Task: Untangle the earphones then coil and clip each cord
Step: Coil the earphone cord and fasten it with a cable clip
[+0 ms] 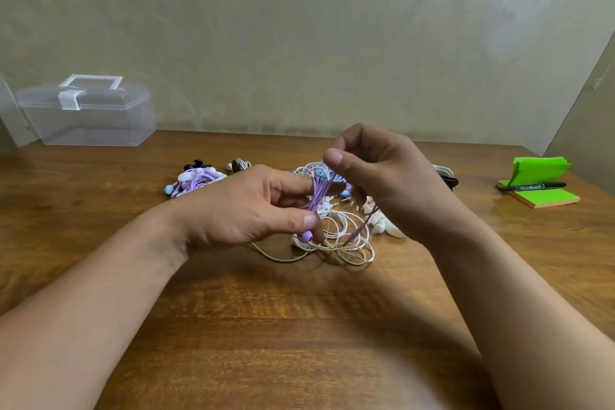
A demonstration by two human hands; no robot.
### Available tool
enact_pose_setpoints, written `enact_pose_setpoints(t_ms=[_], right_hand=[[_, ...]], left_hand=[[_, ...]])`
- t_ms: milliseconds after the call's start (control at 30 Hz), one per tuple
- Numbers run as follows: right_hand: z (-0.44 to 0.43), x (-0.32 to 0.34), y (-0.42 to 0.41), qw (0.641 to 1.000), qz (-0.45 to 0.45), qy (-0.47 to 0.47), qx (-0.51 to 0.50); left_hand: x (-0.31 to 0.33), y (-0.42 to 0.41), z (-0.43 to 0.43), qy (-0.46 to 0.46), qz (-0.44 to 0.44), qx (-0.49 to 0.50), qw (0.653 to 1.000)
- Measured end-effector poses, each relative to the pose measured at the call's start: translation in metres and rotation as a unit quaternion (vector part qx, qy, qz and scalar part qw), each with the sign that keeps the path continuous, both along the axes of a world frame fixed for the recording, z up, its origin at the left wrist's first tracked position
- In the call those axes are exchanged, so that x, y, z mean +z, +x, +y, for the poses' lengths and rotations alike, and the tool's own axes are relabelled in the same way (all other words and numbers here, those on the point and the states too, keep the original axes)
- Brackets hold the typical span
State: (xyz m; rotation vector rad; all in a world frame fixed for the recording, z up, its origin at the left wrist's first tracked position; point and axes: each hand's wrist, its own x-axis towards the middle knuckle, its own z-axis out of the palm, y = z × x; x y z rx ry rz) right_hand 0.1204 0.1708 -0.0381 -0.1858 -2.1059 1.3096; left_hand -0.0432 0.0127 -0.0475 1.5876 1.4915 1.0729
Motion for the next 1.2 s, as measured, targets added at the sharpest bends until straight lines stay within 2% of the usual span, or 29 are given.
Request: enact_pose_setpoints(t_ms=[133,200,300,433,533,600,733,833,933,1067,1200], right_hand=[[0.004,-0.009,-0.005,0.994,0.016,-0.101,0.038],[0.005,-0.012,-0.007,0.990,0.019,-0.132,0.048],[0.000,-0.017,-0.010,0.986,0.008,-0.150,0.067],[-0.016,-0.026,-0.020,0.994,-0.044,-0.094,0.039],[-0.026,-0.032,-0.024,0.995,-0.097,0.033,-0.007],[-0.032,-0.031,-0.023,0.988,-0.127,0.091,-0.005],[-0.038,-0.025,-0.019,0.978,-0.134,0.157,0.000],[-0.033,-0.018,-0.014,0.974,-0.143,0.172,-0.024],[-0.023,-0.009,-0.006,0.976,-0.125,0.172,-0.054],[-0.023,-0.009,-0.005,0.969,-0.149,0.197,-0.029],[-0.013,-0.003,0.000,0.967,-0.142,0.206,-0.049]], left_hand=[[-0.001,-0.004,0.000,-0.002,-0.044,-0.054,0.998],[-0.002,-0.006,0.001,-0.008,-0.088,-0.076,0.993],[-0.002,-0.001,0.003,0.037,-0.183,-0.053,0.981],[0.000,-0.002,0.008,0.126,-0.309,-0.008,0.943],[0.006,-0.012,0.011,0.165,-0.360,0.073,0.915],[0.006,-0.016,0.011,0.175,-0.324,0.146,0.918],[0.007,-0.004,0.008,0.144,-0.160,0.222,0.951],[0.011,0.005,0.003,0.125,-0.084,0.208,0.966],[0.013,-0.001,0.000,0.120,-0.066,0.200,0.970],[0.003,-0.010,0.003,0.100,0.007,0.196,0.976],[0.002,-0.008,0.001,0.053,0.095,0.132,0.985]])
